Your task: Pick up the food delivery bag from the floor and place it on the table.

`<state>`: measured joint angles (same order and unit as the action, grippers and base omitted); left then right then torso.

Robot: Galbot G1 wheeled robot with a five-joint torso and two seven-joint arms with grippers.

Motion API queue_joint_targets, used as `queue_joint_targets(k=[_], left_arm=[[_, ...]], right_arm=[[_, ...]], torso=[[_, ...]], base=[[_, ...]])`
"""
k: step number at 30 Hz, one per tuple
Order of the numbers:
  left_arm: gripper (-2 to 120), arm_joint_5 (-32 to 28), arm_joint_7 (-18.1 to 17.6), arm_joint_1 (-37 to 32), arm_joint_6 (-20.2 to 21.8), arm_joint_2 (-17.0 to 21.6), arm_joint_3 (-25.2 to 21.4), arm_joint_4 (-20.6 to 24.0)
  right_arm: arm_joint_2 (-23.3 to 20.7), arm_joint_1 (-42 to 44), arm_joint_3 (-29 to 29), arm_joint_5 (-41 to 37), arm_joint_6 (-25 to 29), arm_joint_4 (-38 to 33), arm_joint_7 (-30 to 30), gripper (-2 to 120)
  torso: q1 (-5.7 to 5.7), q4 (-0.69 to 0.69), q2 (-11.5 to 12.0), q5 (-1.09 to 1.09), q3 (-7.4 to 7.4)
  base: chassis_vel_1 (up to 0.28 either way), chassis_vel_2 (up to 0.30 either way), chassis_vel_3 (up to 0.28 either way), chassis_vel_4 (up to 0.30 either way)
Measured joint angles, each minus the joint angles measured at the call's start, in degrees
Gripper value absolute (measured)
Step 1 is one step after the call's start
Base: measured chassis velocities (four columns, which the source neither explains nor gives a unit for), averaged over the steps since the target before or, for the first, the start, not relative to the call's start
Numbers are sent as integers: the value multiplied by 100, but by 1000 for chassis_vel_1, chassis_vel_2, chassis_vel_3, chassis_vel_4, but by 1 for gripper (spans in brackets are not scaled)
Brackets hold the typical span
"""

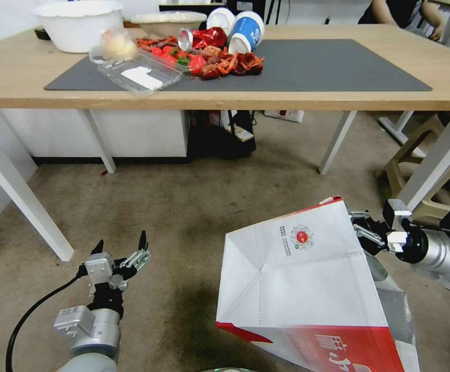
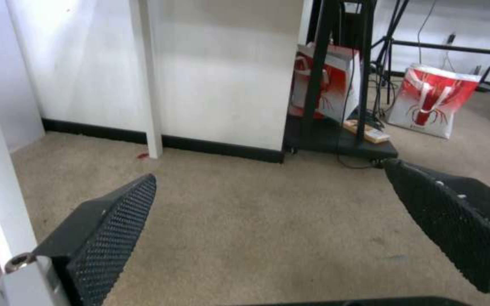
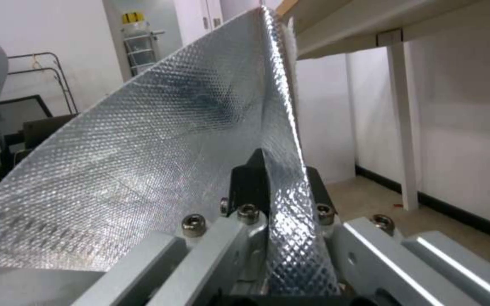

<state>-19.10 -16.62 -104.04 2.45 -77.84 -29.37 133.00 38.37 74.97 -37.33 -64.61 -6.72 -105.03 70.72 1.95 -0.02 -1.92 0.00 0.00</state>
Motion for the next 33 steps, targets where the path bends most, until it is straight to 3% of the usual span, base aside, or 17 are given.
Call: queue_joint_targets(k=[33], left_arm=[[100, 25, 61, -54, -76, 18, 28, 105]], right_arm=[[137, 240, -268, 195, -76, -184, 127, 0]], torso=[[0, 0, 0, 0, 0]], base=[[0, 0, 0, 0]])
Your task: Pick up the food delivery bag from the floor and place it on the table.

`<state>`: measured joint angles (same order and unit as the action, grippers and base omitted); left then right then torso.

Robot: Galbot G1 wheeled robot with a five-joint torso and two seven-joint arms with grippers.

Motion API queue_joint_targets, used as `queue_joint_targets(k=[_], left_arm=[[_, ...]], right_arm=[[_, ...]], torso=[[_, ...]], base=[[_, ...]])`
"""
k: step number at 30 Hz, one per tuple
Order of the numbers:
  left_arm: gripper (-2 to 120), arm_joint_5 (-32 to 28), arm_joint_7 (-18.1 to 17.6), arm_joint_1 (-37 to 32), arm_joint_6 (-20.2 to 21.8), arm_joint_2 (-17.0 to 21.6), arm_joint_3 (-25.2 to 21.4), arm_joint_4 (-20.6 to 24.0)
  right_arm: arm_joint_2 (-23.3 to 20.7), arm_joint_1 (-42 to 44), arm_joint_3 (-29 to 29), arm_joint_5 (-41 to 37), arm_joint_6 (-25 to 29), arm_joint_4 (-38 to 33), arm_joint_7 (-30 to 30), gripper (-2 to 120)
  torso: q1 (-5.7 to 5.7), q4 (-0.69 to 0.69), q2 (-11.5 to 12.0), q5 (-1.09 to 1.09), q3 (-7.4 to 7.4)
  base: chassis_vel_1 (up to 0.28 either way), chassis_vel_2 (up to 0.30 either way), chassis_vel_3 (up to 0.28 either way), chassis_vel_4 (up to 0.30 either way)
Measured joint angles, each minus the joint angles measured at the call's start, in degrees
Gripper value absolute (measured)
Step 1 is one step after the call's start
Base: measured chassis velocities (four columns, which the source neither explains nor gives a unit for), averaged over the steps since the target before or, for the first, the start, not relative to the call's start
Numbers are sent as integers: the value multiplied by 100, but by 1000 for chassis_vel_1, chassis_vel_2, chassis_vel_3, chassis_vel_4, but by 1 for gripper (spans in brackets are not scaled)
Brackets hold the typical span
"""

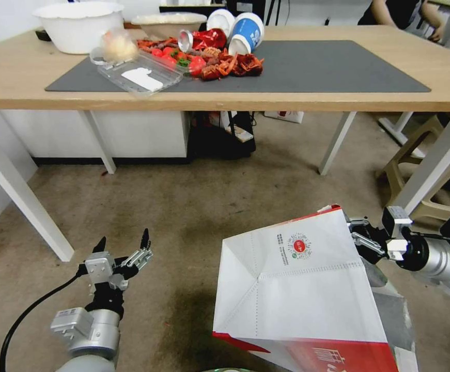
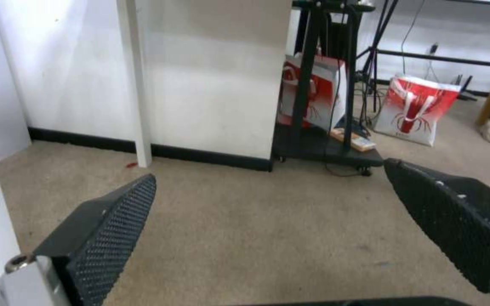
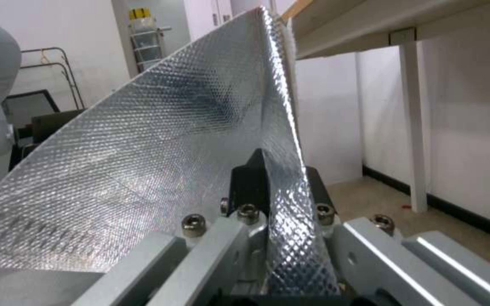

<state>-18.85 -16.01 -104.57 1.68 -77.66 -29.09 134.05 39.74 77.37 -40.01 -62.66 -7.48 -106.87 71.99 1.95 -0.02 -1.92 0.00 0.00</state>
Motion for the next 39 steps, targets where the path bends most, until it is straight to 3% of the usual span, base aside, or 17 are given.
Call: queue_joint_targets(k=[10, 26, 39], left_arm=[[100, -85, 85, -33, -15, 69, -23, 34], [100, 19, 29, -31, -4, 39, -47, 58], [100, 33, 27, -27, -4, 73, -54, 64]], right_arm=[[101, -13, 22, 50, -19, -60, -7, 0], [47, -72, 42, -12, -28, -102, -100, 0], [49, -64, 37, 9, -24, -165, -121, 0]], torso=[[0, 0, -38, 0, 30], [31, -1, -565, 0, 531], [104, -1, -883, 0, 777]], base=[[0, 0, 0, 0], [0, 0, 0, 0], [0, 0, 0, 0]])
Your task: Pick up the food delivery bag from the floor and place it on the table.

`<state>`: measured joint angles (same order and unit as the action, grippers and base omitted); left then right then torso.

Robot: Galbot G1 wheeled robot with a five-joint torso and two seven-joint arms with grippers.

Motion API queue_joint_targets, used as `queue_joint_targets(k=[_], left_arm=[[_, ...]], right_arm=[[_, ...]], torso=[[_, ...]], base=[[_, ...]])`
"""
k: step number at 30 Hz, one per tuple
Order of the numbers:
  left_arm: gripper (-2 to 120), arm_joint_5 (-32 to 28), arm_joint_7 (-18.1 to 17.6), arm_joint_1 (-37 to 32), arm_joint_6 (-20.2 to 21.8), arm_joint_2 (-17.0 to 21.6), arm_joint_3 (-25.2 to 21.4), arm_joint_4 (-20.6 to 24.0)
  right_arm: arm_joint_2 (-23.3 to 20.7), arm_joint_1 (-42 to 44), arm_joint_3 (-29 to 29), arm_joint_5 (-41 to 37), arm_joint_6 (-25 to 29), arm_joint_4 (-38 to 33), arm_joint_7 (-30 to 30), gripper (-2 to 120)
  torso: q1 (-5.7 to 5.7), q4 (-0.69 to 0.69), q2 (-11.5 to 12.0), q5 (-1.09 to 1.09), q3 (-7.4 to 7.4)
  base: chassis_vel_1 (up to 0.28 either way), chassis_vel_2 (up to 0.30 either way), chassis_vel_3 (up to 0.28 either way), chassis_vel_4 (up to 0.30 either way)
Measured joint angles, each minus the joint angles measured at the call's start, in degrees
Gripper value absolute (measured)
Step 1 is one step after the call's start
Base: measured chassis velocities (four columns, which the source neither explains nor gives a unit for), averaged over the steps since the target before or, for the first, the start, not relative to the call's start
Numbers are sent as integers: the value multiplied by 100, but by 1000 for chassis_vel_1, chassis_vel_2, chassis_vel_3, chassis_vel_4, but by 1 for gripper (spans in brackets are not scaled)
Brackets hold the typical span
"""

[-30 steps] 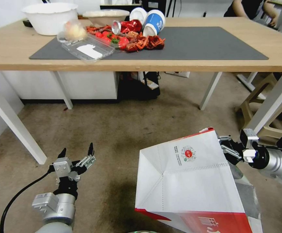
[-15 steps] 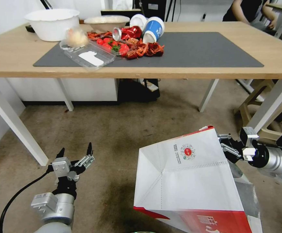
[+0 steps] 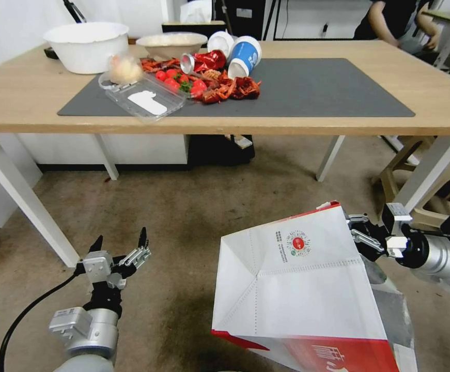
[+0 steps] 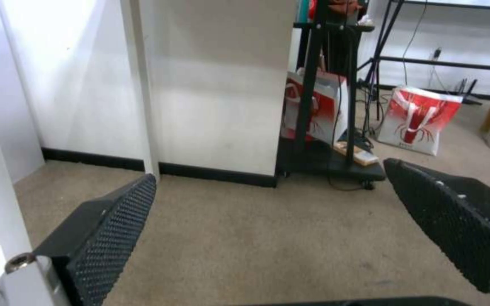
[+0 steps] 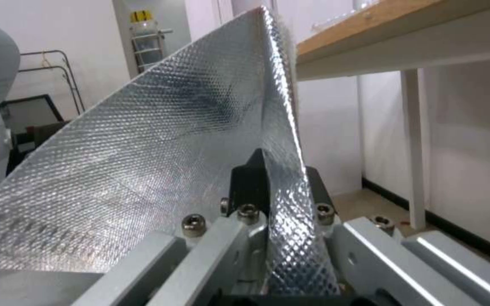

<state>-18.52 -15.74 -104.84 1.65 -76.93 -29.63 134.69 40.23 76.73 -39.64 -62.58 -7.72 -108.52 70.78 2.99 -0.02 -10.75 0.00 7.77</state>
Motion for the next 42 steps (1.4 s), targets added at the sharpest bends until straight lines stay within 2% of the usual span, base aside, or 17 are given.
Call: queue_joint_targets(k=[8, 19, 38, 42], left_arm=[[100, 40, -22, 7, -11, 5, 1, -13], [100, 50, -16, 5, -10, 0, 7, -10], [100, 83, -5, -18, -14, -9, 8, 17], [100, 95, 0, -25, -21, -19, 12, 26]], right_arm=[[-11, -41, 31, 25, 19, 20, -4, 0], [-12, -53, 43, 41, 30, 22, -5, 0], [-32, -33, -12, 41, 31, -12, -6, 0], [-33, -20, -18, 41, 31, -33, -4, 0]], torso=[[59, 0, -265, 0, 206], [139, 0, -551, 0, 410], [196, 0, -736, 0, 540], [223, 1, -825, 0, 604]], base=[[0, 0, 0, 0], [0, 0, 0, 0], [0, 0, 0, 0], [0, 0, 0, 0]])
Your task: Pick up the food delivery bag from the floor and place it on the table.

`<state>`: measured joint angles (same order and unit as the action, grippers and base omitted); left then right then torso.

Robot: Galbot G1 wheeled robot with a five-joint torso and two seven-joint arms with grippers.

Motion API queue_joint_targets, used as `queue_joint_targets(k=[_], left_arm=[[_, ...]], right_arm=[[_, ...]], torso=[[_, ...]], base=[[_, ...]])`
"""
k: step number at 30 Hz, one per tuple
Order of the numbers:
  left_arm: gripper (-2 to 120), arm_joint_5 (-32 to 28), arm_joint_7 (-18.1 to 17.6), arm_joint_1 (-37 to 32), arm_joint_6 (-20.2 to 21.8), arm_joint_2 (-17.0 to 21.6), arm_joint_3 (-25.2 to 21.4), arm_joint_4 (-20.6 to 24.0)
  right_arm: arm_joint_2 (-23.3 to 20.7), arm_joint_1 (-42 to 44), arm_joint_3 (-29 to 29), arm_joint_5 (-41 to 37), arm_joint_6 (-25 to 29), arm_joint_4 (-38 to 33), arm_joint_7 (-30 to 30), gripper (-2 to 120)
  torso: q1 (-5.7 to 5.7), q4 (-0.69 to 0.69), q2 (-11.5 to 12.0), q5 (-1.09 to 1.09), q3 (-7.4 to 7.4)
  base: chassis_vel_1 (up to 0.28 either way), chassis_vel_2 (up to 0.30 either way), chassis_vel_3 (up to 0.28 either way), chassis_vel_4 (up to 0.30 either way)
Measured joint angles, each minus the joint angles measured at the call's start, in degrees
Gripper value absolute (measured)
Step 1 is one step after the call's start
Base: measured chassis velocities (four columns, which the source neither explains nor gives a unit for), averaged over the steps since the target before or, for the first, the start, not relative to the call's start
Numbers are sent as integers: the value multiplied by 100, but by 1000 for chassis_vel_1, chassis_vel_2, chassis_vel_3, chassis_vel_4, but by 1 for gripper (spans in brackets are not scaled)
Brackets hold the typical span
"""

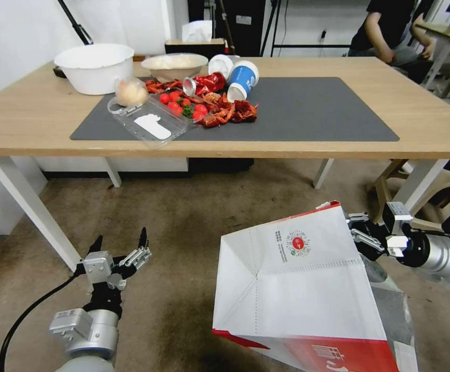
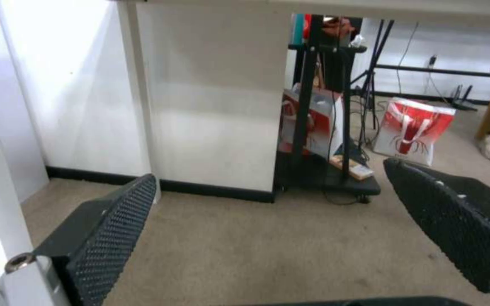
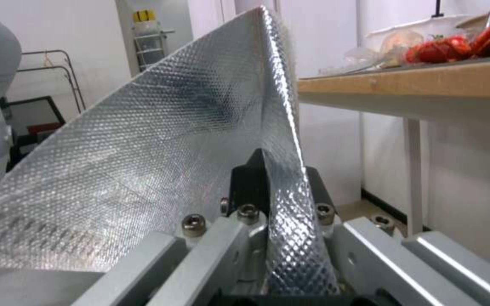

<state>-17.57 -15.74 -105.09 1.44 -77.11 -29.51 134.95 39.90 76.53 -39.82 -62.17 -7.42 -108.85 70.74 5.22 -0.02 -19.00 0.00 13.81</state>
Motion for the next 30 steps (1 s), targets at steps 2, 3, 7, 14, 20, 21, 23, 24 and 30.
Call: queue_joint_targets(k=[2, 3, 7, 14, 20, 21, 23, 24, 30], left_arm=[[100, 22, 10, -15, -10, -9, 5, 1], [100, 35, 18, -21, -13, -12, 9, 1], [100, 41, 44, -23, -13, -11, 10, 13], [100, 57, 59, -19, -9, -9, 12, 13], [100, 80, 68, -25, -6, -15, 25, 14], [100, 80, 68, -25, -6, -15, 25, 14], [100, 81, 68, -24, -5, -14, 25, 13], [100, 80, 68, -24, -4, -14, 25, 13], [100, 80, 65, -15, -1, -7, 25, 6]], right_arm=[[-1, 2, -5, 0, 0, -14, 1, 0], [0, 1, -5, 0, 0, -15, 1, 0], [6, -8, -5, -1, 0, -18, -1, 0], [18, -9, -9, -13, 0, -16, 1, 0], [30, -9, -13, -30, 0, -18, 11, 0], [30, -9, -13, -30, 0, -18, 11, 0], [35, -10, -13, -33, 0, -21, 13, 0], [37, -9, -13, -33, 0, -22, 13, 0], [47, -16, -10, -40, -1, -36, 19, 0]], torso=[[23, 0, -85, 0, 61], [38, 0, -131, 0, 94], [80, 0, -263, 0, 183], [146, 0, -461, 0, 314], [203, 0, -620, 0, 417], [203, 0, -620, 0, 417], [216, 0, -656, 0, 440], [221, 0, -669, 0, 449], [277, 0, -806, 0, 529]], base=[[0, 0, 0, 0], [0, 0, 0, 0], [0, 0, 0, 0], [0, 0, 0, 0], [0, 0, 0, 0], [0, 0, 0, 0], [0, 0, 0, 0], [0, 0, 0, 0], [0, 0, 0, 0]])
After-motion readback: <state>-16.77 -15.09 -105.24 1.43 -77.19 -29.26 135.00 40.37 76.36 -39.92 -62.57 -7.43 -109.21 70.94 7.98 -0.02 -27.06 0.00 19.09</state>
